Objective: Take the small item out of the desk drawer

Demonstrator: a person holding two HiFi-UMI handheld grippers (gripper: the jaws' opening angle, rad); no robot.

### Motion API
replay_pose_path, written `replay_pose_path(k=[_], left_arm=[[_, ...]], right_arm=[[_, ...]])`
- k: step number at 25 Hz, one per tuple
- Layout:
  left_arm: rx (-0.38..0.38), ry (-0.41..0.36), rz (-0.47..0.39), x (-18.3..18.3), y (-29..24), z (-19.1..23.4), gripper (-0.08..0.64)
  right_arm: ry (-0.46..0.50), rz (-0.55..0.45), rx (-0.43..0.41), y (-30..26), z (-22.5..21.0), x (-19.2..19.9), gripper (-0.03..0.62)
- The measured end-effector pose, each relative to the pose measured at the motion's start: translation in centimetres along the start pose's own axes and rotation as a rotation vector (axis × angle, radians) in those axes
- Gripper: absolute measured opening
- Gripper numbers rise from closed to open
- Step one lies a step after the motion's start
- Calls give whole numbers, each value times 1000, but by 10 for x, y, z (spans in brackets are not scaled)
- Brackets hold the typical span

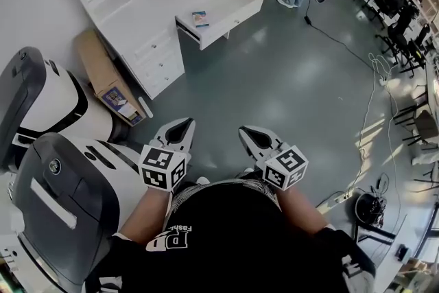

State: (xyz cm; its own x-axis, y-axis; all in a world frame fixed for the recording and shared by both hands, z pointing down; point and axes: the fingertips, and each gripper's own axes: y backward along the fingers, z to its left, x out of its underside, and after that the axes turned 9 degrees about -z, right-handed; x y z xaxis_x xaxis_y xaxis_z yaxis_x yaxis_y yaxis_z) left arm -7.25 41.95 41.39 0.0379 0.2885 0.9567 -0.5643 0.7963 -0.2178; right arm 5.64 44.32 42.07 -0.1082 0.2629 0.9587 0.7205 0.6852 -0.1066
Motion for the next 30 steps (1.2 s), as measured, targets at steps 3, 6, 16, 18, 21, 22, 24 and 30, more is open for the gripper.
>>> replay_pose_path(k=[3,6,16,18,21,22,24,30], left_arm=[[16,3,10,6,4,4,15],[30,17,27,13,7,6,15],[5,44,45,22,-8,27,15],[-6,48,54,23,-17,32,15],[-14,50,69,21,-37,38,15],[-14,47,71,18,-45,39,15],[-14,37,71,9,-65,44,15],[-11,56,80,-10,-133,58,15]], right_arm=[[-20,6,31,-5,2,6,9],[-23,16,47,-7,6,8,9],[-36,50,43,-27,-9,19,9],[-41,51,36,-36,-20,19,9],[-48,51,25,-51,-41,14,9],[-51,48,22,-57,-50,10,9],[-53,42,12,-70,-66,2,9],[15,48,-26,-102,-117,-19,9]])
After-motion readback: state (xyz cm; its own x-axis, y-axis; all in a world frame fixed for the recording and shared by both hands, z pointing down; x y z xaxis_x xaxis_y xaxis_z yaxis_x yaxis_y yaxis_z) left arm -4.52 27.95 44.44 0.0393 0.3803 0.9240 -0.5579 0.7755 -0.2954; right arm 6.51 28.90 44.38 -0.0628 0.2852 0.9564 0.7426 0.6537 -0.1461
